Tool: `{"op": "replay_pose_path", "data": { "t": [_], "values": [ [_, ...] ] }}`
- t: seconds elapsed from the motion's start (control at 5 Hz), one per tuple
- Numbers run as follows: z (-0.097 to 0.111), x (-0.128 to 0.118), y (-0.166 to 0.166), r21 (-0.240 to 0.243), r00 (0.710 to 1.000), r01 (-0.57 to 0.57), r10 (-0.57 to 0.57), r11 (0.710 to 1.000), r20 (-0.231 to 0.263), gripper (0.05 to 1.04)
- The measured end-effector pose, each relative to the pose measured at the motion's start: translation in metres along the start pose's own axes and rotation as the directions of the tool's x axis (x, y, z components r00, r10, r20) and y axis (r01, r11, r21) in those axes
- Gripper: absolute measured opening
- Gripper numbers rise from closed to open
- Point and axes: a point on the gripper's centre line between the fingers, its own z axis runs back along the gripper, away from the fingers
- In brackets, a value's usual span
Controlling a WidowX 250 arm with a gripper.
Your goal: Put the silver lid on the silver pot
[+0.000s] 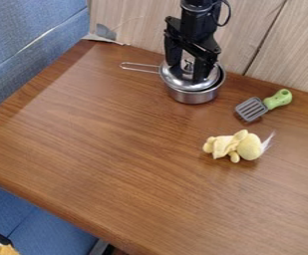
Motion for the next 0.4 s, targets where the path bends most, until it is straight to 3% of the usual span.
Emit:
{"op": "replay_pose_path", "data": {
  "t": [0.4],
  "values": [
    [0.028,0.001,-0.009,0.01,0.998,0.027,-0.028,1.0,0.065,1.001]
  ]
}}
